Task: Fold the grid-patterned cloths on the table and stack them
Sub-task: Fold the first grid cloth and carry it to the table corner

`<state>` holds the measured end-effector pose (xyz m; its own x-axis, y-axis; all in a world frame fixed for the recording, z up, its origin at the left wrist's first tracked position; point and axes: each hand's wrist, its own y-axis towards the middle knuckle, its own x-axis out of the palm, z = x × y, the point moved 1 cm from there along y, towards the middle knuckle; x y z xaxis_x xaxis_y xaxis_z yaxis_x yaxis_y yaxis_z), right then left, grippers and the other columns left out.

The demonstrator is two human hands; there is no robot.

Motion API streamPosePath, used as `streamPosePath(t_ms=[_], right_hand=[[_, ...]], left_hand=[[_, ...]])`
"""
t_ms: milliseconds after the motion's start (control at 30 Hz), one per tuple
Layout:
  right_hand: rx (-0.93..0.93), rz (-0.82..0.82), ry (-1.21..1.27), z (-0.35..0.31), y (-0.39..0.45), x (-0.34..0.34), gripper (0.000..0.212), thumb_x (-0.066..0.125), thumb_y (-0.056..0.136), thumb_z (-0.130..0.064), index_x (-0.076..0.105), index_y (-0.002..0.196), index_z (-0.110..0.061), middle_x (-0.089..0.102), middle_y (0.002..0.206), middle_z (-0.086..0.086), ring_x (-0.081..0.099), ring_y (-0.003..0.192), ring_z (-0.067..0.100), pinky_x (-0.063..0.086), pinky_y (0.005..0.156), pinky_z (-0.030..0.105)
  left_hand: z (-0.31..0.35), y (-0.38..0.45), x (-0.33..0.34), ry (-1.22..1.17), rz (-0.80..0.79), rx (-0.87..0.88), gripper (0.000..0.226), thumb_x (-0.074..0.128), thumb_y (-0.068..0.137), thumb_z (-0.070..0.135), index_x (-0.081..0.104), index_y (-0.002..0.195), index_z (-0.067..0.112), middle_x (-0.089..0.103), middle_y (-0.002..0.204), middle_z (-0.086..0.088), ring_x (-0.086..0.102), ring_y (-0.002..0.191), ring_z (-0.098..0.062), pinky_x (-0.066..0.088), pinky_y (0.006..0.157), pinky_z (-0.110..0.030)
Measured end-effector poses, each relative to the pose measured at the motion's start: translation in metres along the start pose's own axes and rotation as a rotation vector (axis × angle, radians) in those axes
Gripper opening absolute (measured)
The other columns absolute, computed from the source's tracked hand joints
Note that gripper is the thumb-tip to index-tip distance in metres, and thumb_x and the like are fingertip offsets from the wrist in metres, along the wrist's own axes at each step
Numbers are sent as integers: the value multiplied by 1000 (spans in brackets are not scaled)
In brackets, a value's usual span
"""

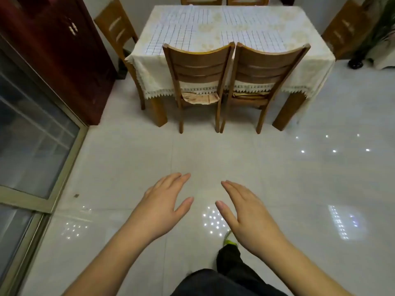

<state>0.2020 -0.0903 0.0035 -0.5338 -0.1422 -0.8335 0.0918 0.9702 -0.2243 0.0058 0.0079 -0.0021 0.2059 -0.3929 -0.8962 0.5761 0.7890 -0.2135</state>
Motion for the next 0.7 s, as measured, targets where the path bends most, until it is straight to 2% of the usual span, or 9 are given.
streamPosePath(t_ms=[100,200,367,533,700], right_hand=[[20,12,24,24,21,-15,90,-2,78,-78,22,151,-31,24,157,-14,20,142,4,11,114,19],[15,-1,24,47,47,-38,79,9,84,-70,20,152,-30,23,157,-13,20,143,5,11,114,21],[18,-32,-3,84,87,-76,70,20,90,-63,20,152,-28,23,158,-10,19,144,7,11,115,21],[-11,-41,-25,100,131,-92,66,25,94,-62,21,151,-31,24,158,-10,21,144,9,15,116,26],[-54,-75,-45,94,181,-101,64,30,94,-61,25,151,-31,26,156,-9,22,143,10,18,116,28]], left_hand=[[15,35,1,-3,6,-8,73,20,84,69,20,150,36,27,154,12,24,141,-7,25,113,-30],[31,73,-1,-2,1,-30,62,36,95,57,20,151,35,27,155,10,24,142,-9,25,114,-31],[55,123,-17,12,12,-40,59,40,97,51,21,151,34,28,155,9,25,141,-11,25,112,-31],[61,157,-32,28,69,-25,56,36,96,55,27,148,37,32,152,12,29,139,-9,26,108,-29],[35,189,-41,2,71,-105,66,25,88,62,26,148,35,34,151,9,31,138,-12,29,112,-36]])
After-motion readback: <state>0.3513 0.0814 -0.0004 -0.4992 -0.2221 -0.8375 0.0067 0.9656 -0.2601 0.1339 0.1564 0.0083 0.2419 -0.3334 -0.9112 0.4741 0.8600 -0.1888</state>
